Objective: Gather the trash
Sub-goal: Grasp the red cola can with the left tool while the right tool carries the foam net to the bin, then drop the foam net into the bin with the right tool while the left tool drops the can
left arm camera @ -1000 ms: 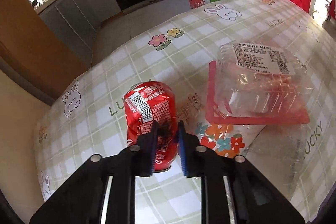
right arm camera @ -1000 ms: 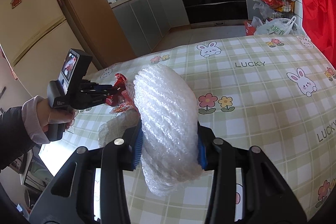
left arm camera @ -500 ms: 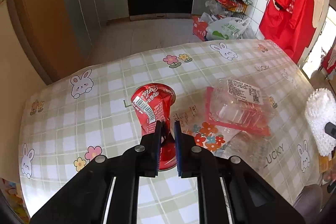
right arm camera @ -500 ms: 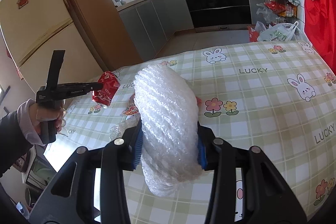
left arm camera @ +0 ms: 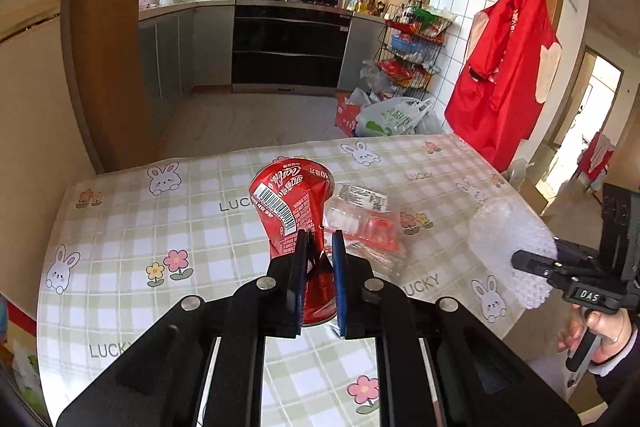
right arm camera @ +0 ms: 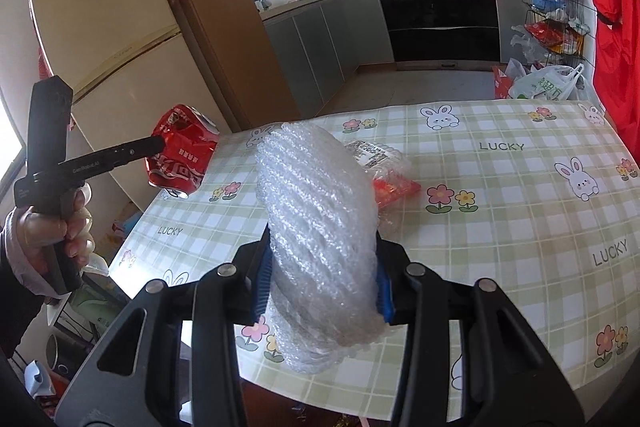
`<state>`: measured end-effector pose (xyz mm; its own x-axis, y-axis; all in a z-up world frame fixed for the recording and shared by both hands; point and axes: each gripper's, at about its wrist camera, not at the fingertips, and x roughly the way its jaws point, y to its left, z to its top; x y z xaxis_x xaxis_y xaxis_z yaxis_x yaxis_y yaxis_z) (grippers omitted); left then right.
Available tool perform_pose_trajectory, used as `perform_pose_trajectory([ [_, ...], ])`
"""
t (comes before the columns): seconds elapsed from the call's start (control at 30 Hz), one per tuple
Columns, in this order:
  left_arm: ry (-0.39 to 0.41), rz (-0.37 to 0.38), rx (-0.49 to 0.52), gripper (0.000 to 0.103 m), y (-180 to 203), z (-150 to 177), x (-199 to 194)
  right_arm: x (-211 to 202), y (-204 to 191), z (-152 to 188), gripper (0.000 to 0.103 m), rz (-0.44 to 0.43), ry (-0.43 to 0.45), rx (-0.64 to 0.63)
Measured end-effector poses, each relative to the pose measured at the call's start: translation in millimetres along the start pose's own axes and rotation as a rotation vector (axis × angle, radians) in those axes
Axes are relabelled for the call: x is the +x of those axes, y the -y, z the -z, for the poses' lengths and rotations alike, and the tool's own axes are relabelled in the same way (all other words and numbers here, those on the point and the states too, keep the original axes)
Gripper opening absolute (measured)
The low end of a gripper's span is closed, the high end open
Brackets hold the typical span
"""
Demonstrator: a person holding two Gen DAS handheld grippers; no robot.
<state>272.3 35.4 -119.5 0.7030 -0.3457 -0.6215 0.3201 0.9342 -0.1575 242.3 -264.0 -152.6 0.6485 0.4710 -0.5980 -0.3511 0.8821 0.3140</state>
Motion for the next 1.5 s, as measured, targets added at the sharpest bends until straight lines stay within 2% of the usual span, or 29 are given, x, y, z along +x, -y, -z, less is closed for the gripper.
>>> perform_pose_trajectory([
  [0.3, 0.094, 0.044, -0.033, 0.012, 42, 39, -87, -40, -45, 47, 0.043, -0.023, -0.038, -0.051],
  [0.5, 0.119, 0.049, -0.024, 0.012, 61, 73, -123, -43, -69, 92, 0.043, -0.045, -0.128, -0.081],
  [0.77, 0.122, 0.069, -0.076, 0.012, 60, 109, -148, -37, -95, 126, 0.044, -0.079, -0.229, -0.127],
  [1.07, 0.132, 0.076, -0.093, 0.012, 57, 117, -160, -33, -111, 132, 0.05, -0.09, -0.264, -0.163],
  [1.17, 0.13, 0.07, -0.084, 0.012, 59, 118, -160, -35, -112, 132, 0.056, -0.068, -0.251, -0.182],
  [1.3, 0.124, 0.072, -0.083, 0.012, 59, 120, -159, -38, -113, 129, 0.077, -0.053, -0.221, -0.192],
  [1.5, 0.119, 0.078, -0.085, 0.012, 60, 120, -157, -47, -112, 122, 0.092, -0.014, -0.17, -0.197],
])
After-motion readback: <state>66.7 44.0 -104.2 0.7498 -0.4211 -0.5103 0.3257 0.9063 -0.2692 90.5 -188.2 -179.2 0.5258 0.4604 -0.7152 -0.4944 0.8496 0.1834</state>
